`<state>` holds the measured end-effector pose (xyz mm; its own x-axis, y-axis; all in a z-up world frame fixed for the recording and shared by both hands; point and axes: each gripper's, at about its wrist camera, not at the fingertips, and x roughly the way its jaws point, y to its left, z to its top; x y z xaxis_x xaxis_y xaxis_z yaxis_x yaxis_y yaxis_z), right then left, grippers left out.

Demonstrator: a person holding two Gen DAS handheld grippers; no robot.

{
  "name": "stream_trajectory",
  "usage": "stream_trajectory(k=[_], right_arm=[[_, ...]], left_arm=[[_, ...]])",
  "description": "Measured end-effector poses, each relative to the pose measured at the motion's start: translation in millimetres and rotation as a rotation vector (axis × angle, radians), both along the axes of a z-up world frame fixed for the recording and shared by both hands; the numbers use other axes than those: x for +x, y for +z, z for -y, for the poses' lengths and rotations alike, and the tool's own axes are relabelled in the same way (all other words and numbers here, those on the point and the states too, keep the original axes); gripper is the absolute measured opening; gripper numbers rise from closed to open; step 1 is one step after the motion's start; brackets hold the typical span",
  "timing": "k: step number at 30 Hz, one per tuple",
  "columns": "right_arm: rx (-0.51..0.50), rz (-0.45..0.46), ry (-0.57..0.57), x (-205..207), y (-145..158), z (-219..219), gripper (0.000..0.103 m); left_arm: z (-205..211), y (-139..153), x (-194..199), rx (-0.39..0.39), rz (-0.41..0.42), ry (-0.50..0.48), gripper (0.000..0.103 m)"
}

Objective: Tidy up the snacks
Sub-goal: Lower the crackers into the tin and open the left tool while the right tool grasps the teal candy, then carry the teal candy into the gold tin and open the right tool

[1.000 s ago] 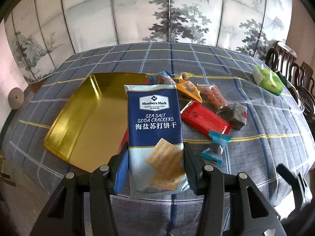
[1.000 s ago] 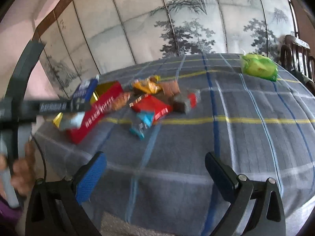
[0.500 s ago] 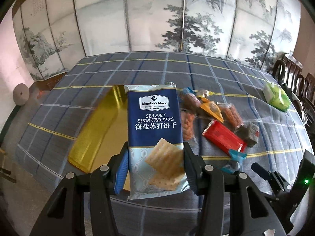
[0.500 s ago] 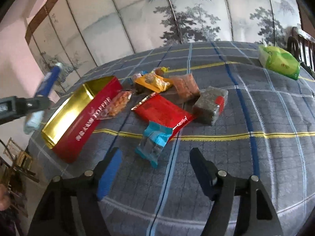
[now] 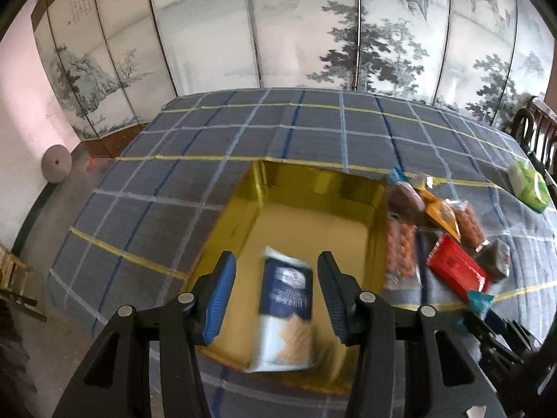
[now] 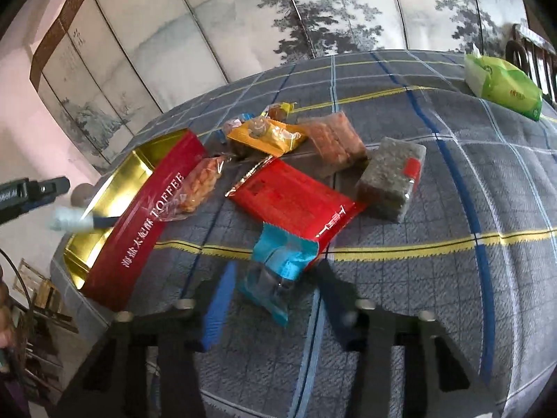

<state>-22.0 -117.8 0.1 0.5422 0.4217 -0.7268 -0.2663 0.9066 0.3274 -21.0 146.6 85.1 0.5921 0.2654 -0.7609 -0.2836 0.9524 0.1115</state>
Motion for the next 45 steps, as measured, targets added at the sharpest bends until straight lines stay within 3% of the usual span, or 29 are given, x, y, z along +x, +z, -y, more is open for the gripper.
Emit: stream_trajectory(k=[1, 8, 18, 21, 23, 27, 33, 39, 45], right_arm=[[-0.007, 0.003, 0.001, 0.3, -0.3, -0.8, 0.034], [-0.022, 0.022, 0.040, -5.4, 1.4, 0.6, 0.031], [0.012, 0.038, 0.084, -19.6, 24.2, -1.9, 0.031], [0.034, 0.050, 0.104, -20.9, 38.1, -8.6, 0.031], [0.053, 0.063, 0.128, -20.7, 49.7, -17.5, 0.031], [0.067, 0.089, 0.219, -10.0, 75.1, -55.1, 0.031], [0.069, 0.056, 0.349, 32.0, 86.7, -138.0, 0.031], [0.062, -0.066, 0.380, 80.1, 63.6, -204.5, 0.031], [-0.003, -0.116, 0.381, 96.8, 41.2, -244.1, 0.031]], left_arm=[[-4.7, -1.7, 5.3, 0.007, -0.006, 0.004, 0.044], [-40.1, -12.2, 19.4, -0.045, -0.039, 0.057, 0.040], [-41.1, -25.6, -29.3, -0.111, -0.013, 0.080, 0.041], [-41.4, -24.6, -49.6, -0.122, 0.005, 0.103, 0.055], [-42.3, -23.0, -61.5, -0.121, 0.028, 0.123, 0.072], [-38.3, -20.8, -80.6, -0.065, 0.052, 0.125, 0.074], [-42.5, -21.5, -100.9, -0.013, 0.059, 0.125, 0.074], [-48.3, -25.8, -113.9, 0.015, 0.061, 0.121, 0.075], [-56.7, -34.6, -113.2, 0.010, 0.038, 0.125, 0.078]])
